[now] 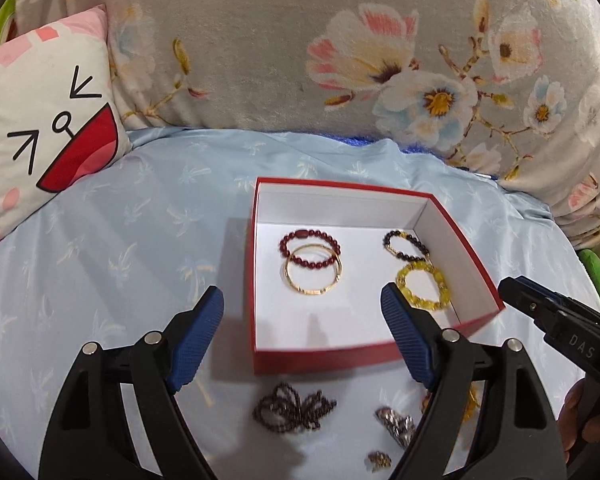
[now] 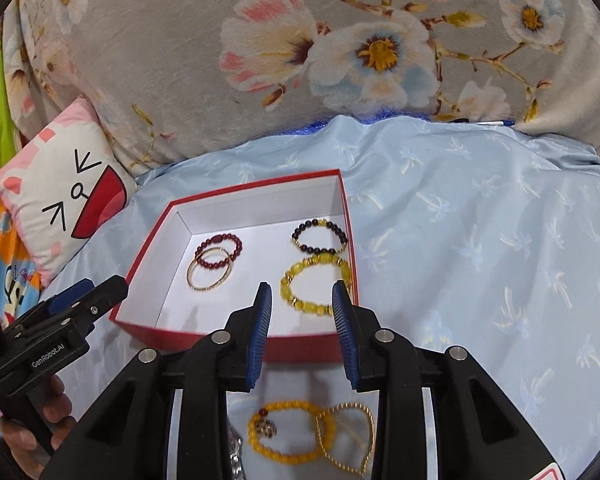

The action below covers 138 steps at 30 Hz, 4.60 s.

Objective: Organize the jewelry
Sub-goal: 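Withdraw both open tools from the red box toward the remaining jewelry, then close the left tool on the dark garnet multi-strand bracelet, then grasp the gold bead bracelet with the right tool while the left tool lifts the garnet bracelet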

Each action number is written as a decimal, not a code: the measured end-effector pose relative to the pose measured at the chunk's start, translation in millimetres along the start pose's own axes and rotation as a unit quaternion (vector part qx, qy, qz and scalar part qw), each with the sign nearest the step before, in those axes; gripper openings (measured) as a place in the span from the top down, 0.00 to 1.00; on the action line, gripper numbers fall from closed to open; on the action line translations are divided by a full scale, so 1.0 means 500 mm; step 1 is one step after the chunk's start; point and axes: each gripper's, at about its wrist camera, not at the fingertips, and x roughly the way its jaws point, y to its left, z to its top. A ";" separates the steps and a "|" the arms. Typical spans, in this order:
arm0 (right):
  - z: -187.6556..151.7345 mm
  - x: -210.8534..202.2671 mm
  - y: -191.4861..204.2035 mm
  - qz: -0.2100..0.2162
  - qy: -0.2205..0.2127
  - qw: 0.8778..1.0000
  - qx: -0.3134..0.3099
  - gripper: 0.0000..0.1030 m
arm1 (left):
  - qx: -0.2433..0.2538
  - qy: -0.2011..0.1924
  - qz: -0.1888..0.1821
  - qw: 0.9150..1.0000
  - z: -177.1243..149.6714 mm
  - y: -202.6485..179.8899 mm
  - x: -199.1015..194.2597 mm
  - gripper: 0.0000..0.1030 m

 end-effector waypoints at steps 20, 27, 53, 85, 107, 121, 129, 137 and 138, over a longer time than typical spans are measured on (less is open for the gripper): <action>-0.140 -0.054 -0.038 -0.024 0.048 0.998 0.022 0.70 | -0.025 0.031 0.028 0.999 -0.141 0.027 -0.053 0.25; -0.184 -0.059 -0.041 -0.023 0.066 0.997 0.031 0.70 | -0.023 0.042 0.032 0.998 -0.182 0.027 -0.060 0.25; -0.206 -0.051 -0.038 -0.008 0.080 0.996 0.037 0.70 | -0.034 0.069 0.037 0.996 -0.130 0.016 0.045 0.46; -0.200 -0.027 -0.055 -0.014 0.079 0.996 0.042 0.70 | 0.006 0.073 0.012 0.997 -0.206 -0.006 -0.011 0.87; -0.187 0.017 -0.096 -0.060 0.066 0.995 0.042 0.96 | 0.003 0.075 0.009 0.997 -0.206 -0.006 -0.009 0.86; -0.135 -0.071 -0.076 -0.017 0.016 0.998 0.058 0.97 | -0.015 0.065 -0.010 0.998 -0.186 -0.005 -0.052 0.97; -0.106 -0.117 -0.052 -0.004 -0.012 0.999 0.053 0.97 | -0.021 0.054 -0.022 0.998 -0.164 0.002 -0.093 1.00; -0.127 -0.101 -0.053 0.002 0.005 0.998 0.058 0.97 | -0.015 0.081 -0.014 0.996 -0.191 -0.008 -0.057 0.57; -0.130 -0.098 -0.052 0.003 0.007 0.998 0.059 0.97 | -0.012 0.082 -0.013 0.996 -0.191 -0.010 -0.052 0.57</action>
